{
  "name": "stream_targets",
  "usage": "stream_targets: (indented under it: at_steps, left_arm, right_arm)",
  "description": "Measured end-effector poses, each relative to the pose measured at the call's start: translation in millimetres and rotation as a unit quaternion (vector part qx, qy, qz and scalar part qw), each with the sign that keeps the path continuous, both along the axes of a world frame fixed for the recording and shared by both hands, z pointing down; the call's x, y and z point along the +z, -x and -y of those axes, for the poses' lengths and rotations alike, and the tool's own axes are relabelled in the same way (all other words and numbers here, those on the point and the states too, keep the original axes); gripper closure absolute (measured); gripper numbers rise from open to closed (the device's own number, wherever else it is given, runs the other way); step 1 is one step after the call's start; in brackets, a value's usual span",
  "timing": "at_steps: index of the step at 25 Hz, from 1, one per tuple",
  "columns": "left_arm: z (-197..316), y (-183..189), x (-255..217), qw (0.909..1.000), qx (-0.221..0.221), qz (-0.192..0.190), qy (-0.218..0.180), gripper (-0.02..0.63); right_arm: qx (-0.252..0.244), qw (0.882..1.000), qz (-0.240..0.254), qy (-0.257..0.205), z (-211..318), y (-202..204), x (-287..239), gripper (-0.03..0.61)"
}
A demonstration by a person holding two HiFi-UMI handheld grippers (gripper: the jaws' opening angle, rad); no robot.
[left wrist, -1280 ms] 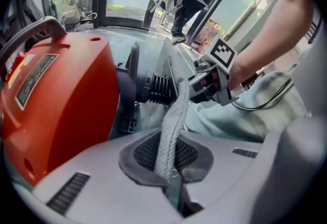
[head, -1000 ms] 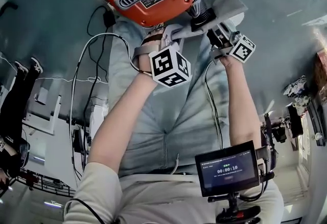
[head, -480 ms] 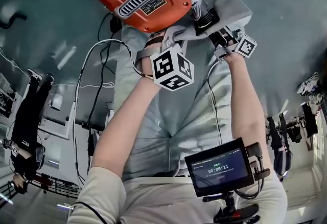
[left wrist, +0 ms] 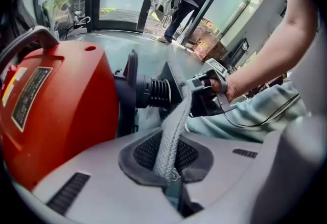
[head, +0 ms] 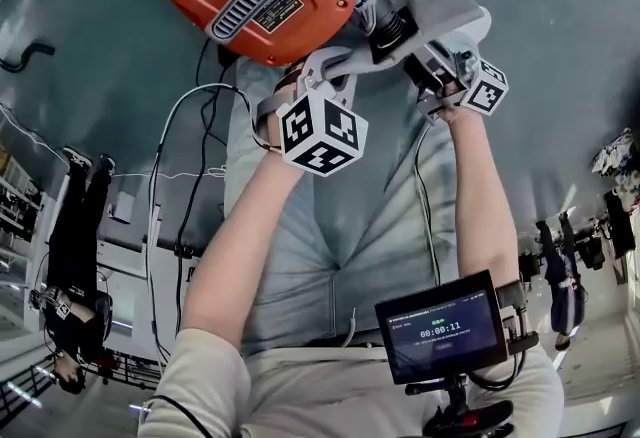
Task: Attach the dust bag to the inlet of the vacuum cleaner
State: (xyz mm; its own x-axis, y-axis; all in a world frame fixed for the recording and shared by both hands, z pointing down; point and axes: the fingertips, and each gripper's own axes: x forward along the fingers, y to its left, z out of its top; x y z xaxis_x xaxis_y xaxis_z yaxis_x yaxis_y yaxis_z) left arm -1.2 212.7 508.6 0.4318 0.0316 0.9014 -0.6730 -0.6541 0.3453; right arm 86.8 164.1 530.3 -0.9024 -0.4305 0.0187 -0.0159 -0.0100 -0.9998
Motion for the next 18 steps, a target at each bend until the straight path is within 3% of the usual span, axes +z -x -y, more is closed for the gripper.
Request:
stream_targets:
  at_steps: [5,9,14,18]
  left_arm:
    - [9,8,6,0.9996,-0.025,-0.005,0.009,0.598]
    - [12,8,6,0.9998,-0.02,-0.009,0.004,0.598]
    - [11,11,7,0.9998,-0.019,-0.003,0.005,0.598]
    - [14,11,8,0.9996,-0.027,-0.004,-0.001,0.598]
  right_arm:
    - [0.023,1.0,-0.014,0.013,-10,-20,2,0.583]
    - [0.022,0.999,-0.004,-0.04,15,7,-24,0.581]
    - [0.015,0.999,-0.008,-0.037,-6,-4,-26,0.581]
    - [-0.001,0.996,0.01,-0.086,20,34,-50,0.581]
